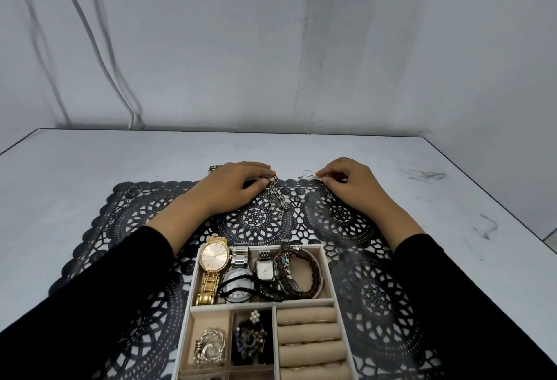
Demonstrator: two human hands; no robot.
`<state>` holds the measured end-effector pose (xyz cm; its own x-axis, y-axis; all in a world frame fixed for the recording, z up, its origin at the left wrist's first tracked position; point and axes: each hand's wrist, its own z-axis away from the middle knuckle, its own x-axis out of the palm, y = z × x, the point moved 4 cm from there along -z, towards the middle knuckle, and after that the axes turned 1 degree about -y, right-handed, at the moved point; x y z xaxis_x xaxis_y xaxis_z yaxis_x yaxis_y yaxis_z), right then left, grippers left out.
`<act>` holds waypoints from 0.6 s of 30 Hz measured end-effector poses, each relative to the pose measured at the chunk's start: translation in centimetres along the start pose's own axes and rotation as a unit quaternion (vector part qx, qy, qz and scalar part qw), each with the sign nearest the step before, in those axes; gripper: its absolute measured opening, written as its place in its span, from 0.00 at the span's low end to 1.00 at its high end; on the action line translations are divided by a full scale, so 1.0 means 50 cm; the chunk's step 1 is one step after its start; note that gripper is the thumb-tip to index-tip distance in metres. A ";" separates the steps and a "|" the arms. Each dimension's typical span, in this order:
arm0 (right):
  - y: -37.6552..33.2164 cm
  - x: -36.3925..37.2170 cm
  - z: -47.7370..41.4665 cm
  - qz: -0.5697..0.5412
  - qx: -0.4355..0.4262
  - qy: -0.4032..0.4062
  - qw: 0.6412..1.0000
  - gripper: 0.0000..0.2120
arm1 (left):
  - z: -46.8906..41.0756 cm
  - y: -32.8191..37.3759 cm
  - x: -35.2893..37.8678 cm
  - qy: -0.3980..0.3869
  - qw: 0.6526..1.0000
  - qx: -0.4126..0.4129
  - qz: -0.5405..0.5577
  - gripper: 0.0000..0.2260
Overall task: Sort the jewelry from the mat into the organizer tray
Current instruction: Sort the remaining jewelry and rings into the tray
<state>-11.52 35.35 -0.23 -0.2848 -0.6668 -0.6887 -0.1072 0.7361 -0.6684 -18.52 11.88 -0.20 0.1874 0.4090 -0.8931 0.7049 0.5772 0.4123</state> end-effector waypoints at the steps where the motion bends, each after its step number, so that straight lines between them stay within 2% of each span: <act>1: 0.001 0.000 0.000 -0.005 0.002 0.000 1.000 0.07 | -0.005 0.006 0.002 -0.003 1.000 0.004 0.000 0.16; 7: 0.017 -0.015 0.003 -0.020 0.016 0.006 1.000 0.08 | -0.050 0.042 0.027 -0.039 0.999 0.030 0.002 0.18; 13: 0.024 -0.016 -0.005 -0.004 0.027 0.014 1.000 0.06 | -0.091 0.058 0.052 -0.114 0.991 0.065 -0.014 0.20; 18: 0.029 -0.017 -0.009 -0.004 0.043 0.022 0.999 0.05 | -0.115 0.044 0.050 -0.088 0.993 0.077 -0.024 0.17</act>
<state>-11.87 37.04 -0.47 -0.3252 -0.6663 -0.6711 -0.0291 0.7164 -0.6971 -20.44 18.24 -0.47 0.2583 0.2458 -0.9343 0.8097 0.4724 0.3481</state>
